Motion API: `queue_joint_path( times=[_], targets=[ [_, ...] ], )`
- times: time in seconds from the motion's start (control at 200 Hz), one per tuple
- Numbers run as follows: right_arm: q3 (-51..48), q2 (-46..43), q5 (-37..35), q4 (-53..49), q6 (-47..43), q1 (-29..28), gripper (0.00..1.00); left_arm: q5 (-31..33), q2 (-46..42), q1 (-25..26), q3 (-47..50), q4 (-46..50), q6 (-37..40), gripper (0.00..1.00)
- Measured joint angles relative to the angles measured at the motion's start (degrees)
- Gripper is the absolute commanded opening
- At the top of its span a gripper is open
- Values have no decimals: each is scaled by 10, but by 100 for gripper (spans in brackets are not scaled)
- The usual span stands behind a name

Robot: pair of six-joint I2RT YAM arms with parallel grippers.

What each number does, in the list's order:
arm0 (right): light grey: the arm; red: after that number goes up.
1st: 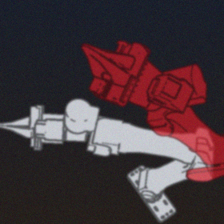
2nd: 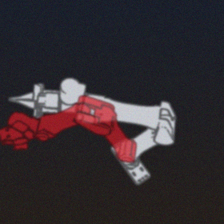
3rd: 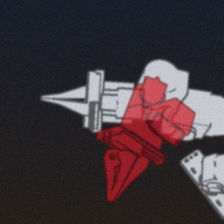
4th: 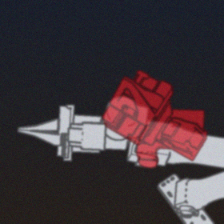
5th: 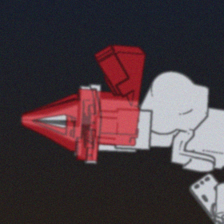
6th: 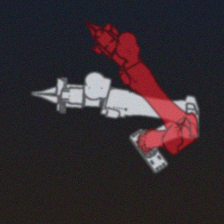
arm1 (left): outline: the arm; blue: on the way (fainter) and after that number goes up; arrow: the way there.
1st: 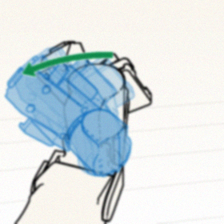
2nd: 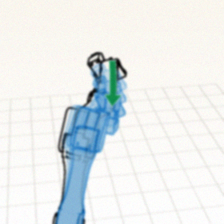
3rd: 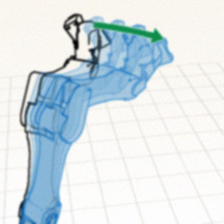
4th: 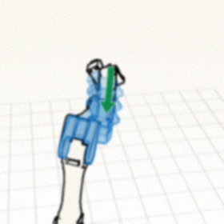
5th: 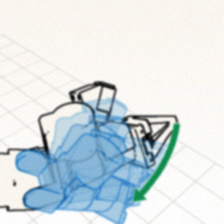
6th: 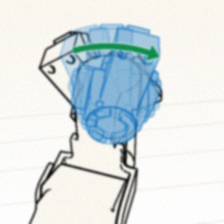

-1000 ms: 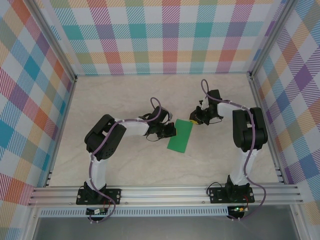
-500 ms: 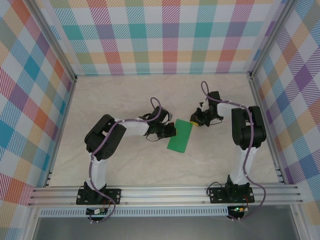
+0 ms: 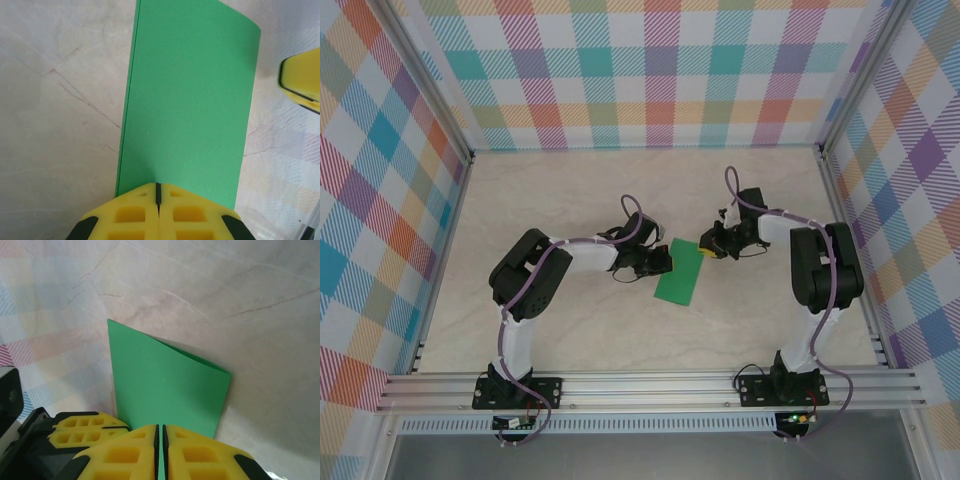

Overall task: Fold a paper plane with a square sheet of paper (pick it up from the middle)
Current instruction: Fold the square sheet of paper in half at the center of the table.

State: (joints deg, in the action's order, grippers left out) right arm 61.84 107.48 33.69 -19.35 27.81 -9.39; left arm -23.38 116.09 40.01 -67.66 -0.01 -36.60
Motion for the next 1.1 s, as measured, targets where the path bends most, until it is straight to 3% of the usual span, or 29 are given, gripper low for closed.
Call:
queue_joint_path(
  times=[0.48,1.1],
  targets=[
    [63,70,-37,-12,-5,0,13,0,0,0,0,0,0,0],
    [71,71,-31,-5,-4,5,13,0,0,0,0,0,2,0]
  ],
)
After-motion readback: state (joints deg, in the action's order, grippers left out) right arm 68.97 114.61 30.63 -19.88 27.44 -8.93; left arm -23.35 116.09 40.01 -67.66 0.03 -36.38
